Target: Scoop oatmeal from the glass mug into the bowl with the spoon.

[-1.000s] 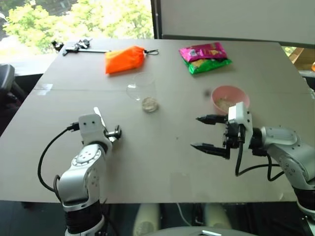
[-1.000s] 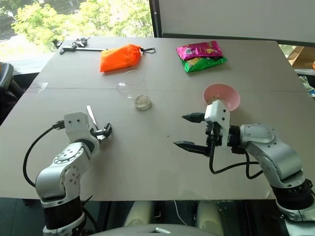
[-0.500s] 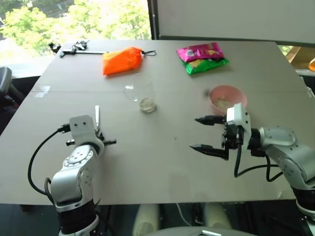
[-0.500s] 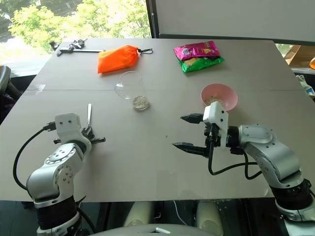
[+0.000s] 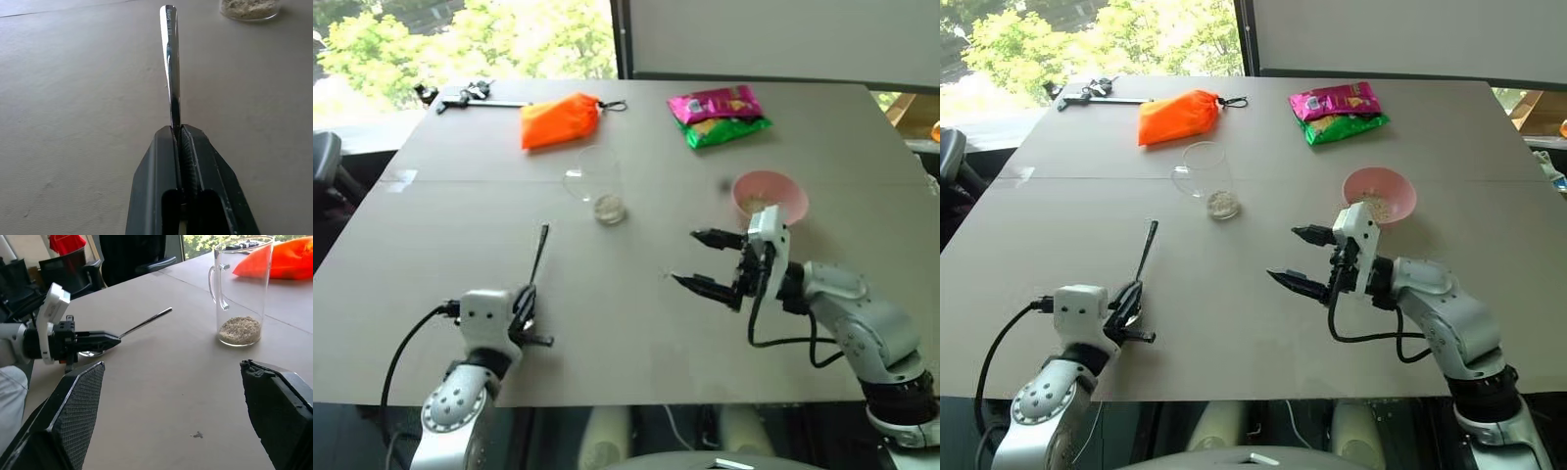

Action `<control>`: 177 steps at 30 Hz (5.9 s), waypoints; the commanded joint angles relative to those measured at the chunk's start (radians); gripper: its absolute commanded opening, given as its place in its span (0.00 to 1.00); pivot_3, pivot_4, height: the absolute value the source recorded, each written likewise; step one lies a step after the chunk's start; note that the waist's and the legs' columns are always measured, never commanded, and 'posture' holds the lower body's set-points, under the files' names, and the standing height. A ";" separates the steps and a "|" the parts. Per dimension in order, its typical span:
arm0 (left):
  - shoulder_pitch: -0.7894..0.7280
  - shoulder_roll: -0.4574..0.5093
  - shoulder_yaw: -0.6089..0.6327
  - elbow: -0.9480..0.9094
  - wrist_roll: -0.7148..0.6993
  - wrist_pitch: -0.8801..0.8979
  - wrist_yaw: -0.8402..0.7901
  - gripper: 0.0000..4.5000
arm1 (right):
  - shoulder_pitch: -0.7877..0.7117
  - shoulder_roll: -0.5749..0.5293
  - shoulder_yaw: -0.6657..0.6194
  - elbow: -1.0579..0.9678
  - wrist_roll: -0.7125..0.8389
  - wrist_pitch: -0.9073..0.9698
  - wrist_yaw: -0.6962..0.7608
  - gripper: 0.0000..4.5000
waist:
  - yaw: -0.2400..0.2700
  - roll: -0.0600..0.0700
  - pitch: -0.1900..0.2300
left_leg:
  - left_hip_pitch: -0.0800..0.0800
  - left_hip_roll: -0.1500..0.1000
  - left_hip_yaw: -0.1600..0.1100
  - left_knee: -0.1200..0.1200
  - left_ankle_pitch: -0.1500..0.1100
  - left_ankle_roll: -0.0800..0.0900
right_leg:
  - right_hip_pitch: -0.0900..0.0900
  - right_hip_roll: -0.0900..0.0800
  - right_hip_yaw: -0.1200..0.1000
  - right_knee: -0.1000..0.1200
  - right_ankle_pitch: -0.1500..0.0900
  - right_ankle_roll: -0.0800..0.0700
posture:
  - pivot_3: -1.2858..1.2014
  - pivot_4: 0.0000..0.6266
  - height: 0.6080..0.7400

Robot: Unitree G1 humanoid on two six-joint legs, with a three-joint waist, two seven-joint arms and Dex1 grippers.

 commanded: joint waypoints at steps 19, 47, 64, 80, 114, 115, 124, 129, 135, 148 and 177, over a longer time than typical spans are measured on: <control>-0.222 0.094 -0.279 0.093 -0.070 -0.160 -0.323 0.01 | -0.182 0.400 -0.112 0.150 0.187 0.377 -0.399 1.00 | -0.004 0.002 0.000 | -0.003 -0.002 -0.001 0.001 0.003 -0.004 | -0.001 0.004 -0.001 0.000 0.001 0.000 | 0.52 0.24 0.66; -0.217 0.022 -0.121 0.136 -0.081 -0.161 -0.112 0.63 | -0.226 0.388 -0.171 0.183 0.238 0.381 -0.453 0.00 | -0.026 0.002 0.000 | -0.002 -0.002 -0.002 0.001 0.002 -0.003 | -0.001 0.004 -0.001 0.001 0.001 0.000 | 0.52 0.24 0.66; -0.711 0.167 -0.019 0.664 0.107 -0.295 -0.002 0.63 | -0.240 0.399 -0.167 0.209 0.219 0.333 -0.459 0.00 | -0.026 0.002 0.000 | -0.003 -0.003 -0.001 0.001 0.003 -0.005 | -0.001 0.004 -0.002 0.002 0.001 0.000 | 0.52 0.24 0.66; -1.039 0.147 -0.067 1.096 0.110 -0.424 -0.044 0.63 | -0.252 0.394 -0.166 0.229 0.208 0.310 -0.460 0.00 | -0.027 0.001 0.000 | -0.003 -0.004 0.005 0.001 0.004 -0.005 | -0.001 0.003 -0.002 0.001 0.001 0.000 | 0.52 0.24 0.66; -1.074 0.099 -0.179 1.065 0.141 -0.437 -0.170 0.01 | -0.745 0.279 -0.166 0.403 0.010 0.056 -0.397 0.00 | -0.026 0.000 -0.002 | -0.002 -0.004 0.008 0.001 0.004 -0.006 | -0.002 0.003 0.000 0.002 0.001 0.000 | 0.52 0.24 0.66; -1.074 0.099 -0.182 1.062 0.137 -0.442 -0.180 0.01 | -0.736 0.277 -0.142 0.415 -0.021 0.035 -0.387 0.00 | -0.026 0.000 -0.002 | -0.002 -0.004 0.008 0.001 0.004 -0.006 | -0.002 0.003 0.000 0.002 0.001 0.000 | 0.52 0.24 0.66; -1.076 0.102 -0.218 0.980 0.136 -0.408 -0.237 0.01 | -0.660 0.227 0.108 0.487 -0.292 -0.133 -0.287 0.00 | -0.026 0.000 -0.002 | -0.003 -0.004 0.008 0.002 0.004 -0.006 | -0.002 0.003 -0.001 0.001 0.001 0.000 | 0.52 0.24 0.66; -1.087 0.106 -0.233 0.948 0.139 -0.377 -0.246 0.01 | -0.601 0.271 0.147 0.482 -0.310 -0.072 -0.271 0.00 | -0.028 0.000 -0.002 | -0.003 -0.004 0.008 0.002 0.005 -0.006 | -0.002 0.003 -0.001 0.002 0.001 0.000 | 0.52 0.24 0.66; -1.085 0.111 -0.240 0.943 0.148 -0.373 -0.247 0.01 | -0.545 0.363 0.055 0.428 -0.223 0.107 -0.338 0.00 | -0.027 0.000 -0.002 | -0.002 -0.004 0.007 0.002 0.005 -0.006 | -0.001 0.003 -0.001 0.002 0.001 0.000 | 0.52 0.24 0.66; -1.063 0.070 -0.212 0.998 0.117 -0.401 -0.220 0.01 | -0.652 0.450 -0.378 0.397 0.025 0.415 -0.577 0.00 | -0.026 0.000 -0.002 | -0.002 -0.004 0.007 0.002 0.005 -0.006 | -0.001 0.003 -0.001 0.002 0.001 0.000 | 0.52 0.24 0.66; -1.101 -0.191 -0.103 1.210 0.012 -0.620 -0.101 0.01 | -0.778 0.293 -0.756 0.453 0.395 0.576 -0.986 0.00 | -0.006 0.000 -0.002 | -0.003 -0.004 0.007 0.002 0.005 -0.006 | -0.001 0.002 -0.001 0.002 0.001 0.000 | 0.52 0.24 0.66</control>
